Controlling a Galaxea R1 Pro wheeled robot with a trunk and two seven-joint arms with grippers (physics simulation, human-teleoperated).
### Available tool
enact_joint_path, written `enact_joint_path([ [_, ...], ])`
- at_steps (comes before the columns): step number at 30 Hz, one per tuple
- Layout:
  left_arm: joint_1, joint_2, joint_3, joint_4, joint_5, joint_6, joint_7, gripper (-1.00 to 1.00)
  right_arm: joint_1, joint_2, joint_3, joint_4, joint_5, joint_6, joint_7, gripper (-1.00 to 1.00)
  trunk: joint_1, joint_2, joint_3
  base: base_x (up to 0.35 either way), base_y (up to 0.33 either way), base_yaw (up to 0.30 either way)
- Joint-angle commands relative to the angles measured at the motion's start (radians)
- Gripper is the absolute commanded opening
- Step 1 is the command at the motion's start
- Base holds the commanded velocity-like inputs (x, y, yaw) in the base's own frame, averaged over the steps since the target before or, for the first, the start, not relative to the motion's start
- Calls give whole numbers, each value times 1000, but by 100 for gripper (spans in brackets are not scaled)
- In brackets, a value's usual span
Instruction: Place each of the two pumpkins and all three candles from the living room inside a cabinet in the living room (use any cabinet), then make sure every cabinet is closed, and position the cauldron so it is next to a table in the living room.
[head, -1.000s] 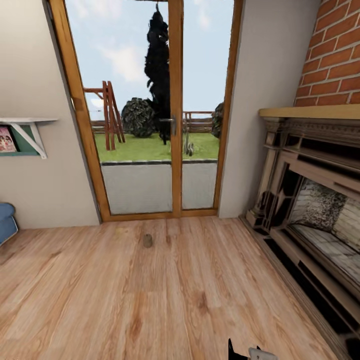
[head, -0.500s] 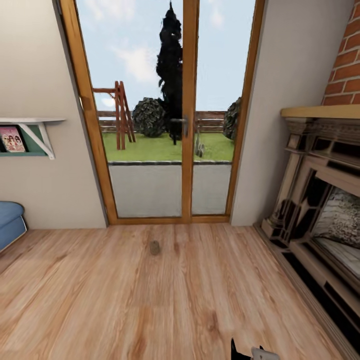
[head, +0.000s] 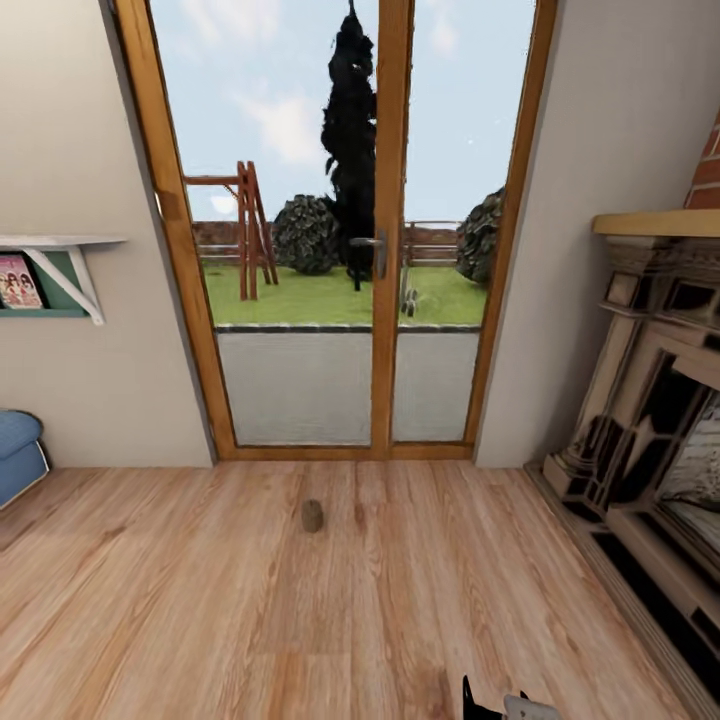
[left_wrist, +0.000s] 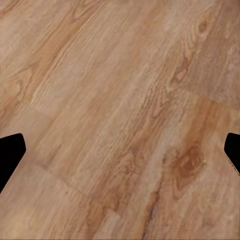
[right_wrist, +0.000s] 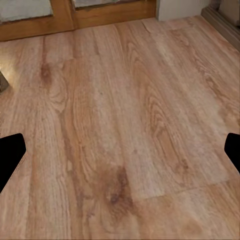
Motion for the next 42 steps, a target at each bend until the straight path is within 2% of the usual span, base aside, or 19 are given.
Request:
enact_joint_path([
  [1,-2,1,-8,-4,-2,-4,10,100,-1,0,9,0,-2,-3,-8,100,1,-1,-1,332,0,59],
  [10,-2,1,-8,-4,-1,24,9,100,-1,0,9,0,-1,-3,-8,100,1,-1,-1,332,0,1],
  [34,-2,1,-8,-4,-1,27,9,100,-1,1,10,0,-1,-2,-8,100,1,-1,-1,332,0,0],
  [42,-2,1,-8,-4,-1,27,9,100,-1,4,9,-2,-4,-2,-11,100,1,-1,-7,332,0,150],
])
